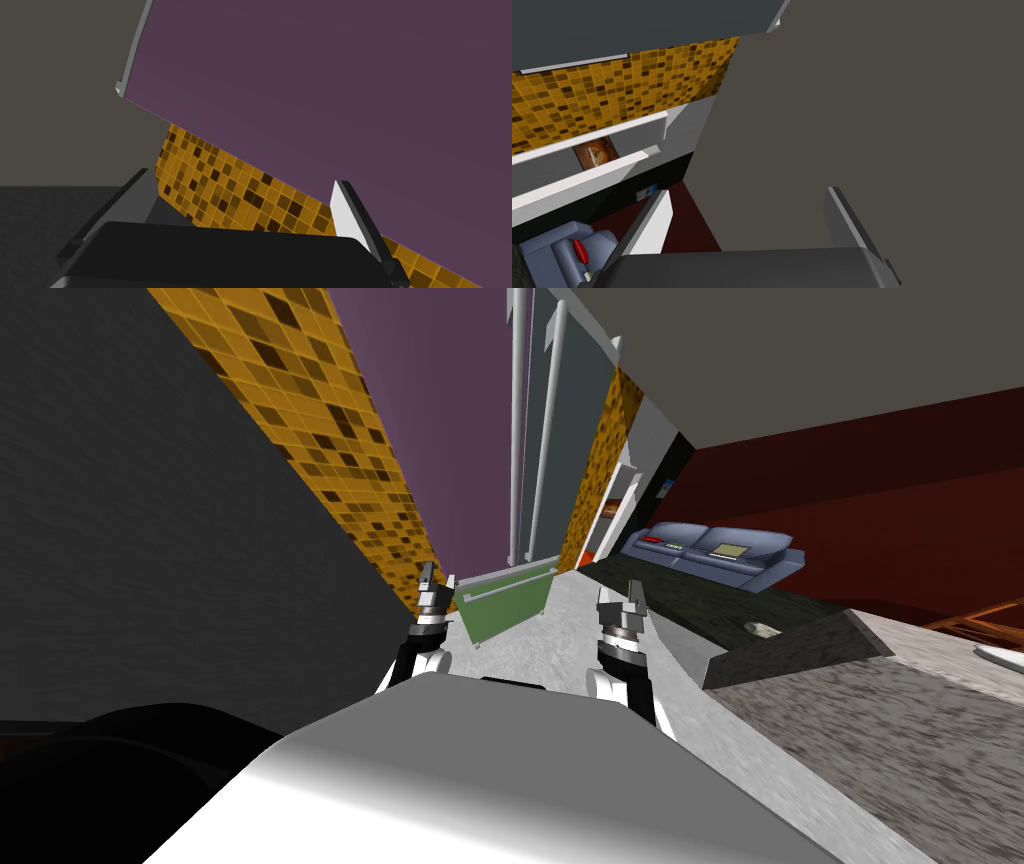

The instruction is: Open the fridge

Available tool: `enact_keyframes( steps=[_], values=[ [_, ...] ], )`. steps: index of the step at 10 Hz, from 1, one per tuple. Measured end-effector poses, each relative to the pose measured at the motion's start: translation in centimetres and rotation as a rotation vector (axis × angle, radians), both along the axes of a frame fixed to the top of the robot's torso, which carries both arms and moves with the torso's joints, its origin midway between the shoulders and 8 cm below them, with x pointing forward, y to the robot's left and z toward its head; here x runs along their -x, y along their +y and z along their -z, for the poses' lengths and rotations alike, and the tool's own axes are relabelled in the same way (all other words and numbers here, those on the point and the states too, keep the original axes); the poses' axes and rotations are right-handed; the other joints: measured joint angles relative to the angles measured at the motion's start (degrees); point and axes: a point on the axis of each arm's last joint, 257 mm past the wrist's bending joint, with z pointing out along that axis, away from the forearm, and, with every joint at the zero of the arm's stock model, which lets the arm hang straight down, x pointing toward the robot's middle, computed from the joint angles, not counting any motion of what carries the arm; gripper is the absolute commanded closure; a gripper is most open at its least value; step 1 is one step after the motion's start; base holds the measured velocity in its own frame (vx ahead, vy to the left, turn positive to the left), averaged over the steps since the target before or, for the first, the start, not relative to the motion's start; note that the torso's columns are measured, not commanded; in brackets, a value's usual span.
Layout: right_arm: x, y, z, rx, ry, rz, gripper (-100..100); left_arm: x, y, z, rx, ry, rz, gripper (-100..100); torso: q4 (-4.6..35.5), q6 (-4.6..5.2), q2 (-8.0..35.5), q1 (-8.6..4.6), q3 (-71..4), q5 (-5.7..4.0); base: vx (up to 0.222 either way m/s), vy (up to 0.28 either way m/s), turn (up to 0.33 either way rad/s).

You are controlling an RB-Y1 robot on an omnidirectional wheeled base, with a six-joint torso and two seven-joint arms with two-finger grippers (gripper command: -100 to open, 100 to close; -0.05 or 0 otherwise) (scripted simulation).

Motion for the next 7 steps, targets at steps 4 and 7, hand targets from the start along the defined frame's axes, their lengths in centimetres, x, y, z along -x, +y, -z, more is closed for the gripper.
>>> enact_keyframes(
  steps=[4,7],
  values=[
    [0.00,0.00,-0.01,0.000,0.000,0.000,0,0.00,0.00,-0.01,0.000,0.000,0.000,0,14.24,0.00,14.22,0.00,-28.50,0.00,0.000,0.000,0.000],
    [0.01,0.00,-0.02,0.000,0.000,0.000,0,0.01,0.00,-0.02,0.000,0.000,0.000,0,26.91,0.00,26.92,0.00,-53.81,0.00,0.000,0.000,0.000]
  ],
)
